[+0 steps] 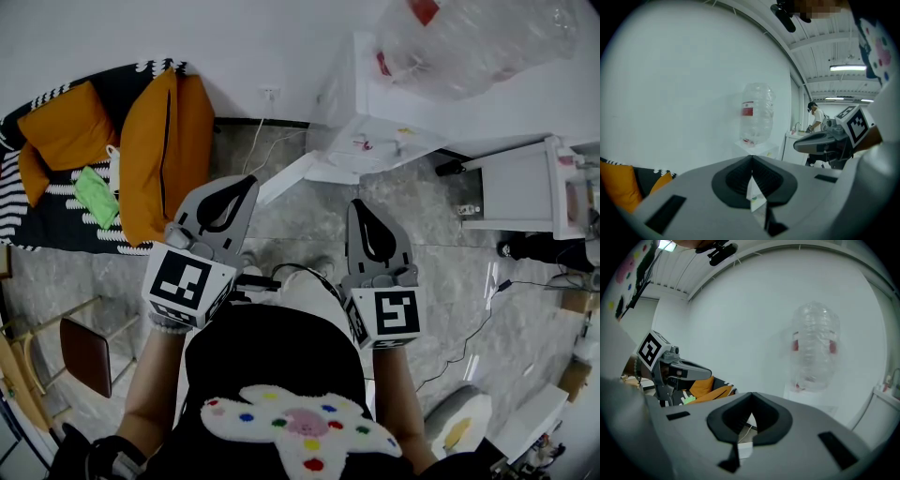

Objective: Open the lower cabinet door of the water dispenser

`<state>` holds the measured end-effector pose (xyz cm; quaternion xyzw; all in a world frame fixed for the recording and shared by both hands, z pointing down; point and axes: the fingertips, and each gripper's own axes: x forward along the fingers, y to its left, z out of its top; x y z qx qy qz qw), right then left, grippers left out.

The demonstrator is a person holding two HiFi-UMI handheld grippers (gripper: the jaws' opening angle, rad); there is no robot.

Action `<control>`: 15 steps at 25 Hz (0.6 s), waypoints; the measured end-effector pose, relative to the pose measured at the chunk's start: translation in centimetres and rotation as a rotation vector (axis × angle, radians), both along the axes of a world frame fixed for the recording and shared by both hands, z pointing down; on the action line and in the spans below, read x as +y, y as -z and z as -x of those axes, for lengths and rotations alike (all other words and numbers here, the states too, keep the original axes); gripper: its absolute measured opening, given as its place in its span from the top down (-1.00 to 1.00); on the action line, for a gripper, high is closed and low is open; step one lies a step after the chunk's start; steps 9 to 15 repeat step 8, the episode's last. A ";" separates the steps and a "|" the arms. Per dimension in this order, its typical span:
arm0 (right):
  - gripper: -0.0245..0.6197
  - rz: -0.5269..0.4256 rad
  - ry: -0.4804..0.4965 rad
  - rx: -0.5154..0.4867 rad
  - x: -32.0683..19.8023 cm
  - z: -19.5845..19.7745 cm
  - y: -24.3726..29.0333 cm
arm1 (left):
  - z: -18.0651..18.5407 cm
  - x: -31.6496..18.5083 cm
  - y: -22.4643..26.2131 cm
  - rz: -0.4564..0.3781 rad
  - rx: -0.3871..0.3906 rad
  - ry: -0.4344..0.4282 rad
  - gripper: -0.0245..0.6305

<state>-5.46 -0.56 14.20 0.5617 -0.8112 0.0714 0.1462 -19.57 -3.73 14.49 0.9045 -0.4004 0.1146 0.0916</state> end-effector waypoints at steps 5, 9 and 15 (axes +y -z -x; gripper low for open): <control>0.91 0.005 -0.006 -0.011 -0.2 0.1 0.3 | -0.1 -0.1 -0.1 0.003 0.002 -0.002 0.88; 0.91 -0.012 -0.007 -0.013 -0.3 0.0 0.3 | -0.1 -0.1 0.0 0.004 0.010 0.002 0.89; 0.91 -0.012 -0.007 -0.013 -0.3 0.0 0.3 | -0.1 -0.1 0.0 0.004 0.010 0.002 0.89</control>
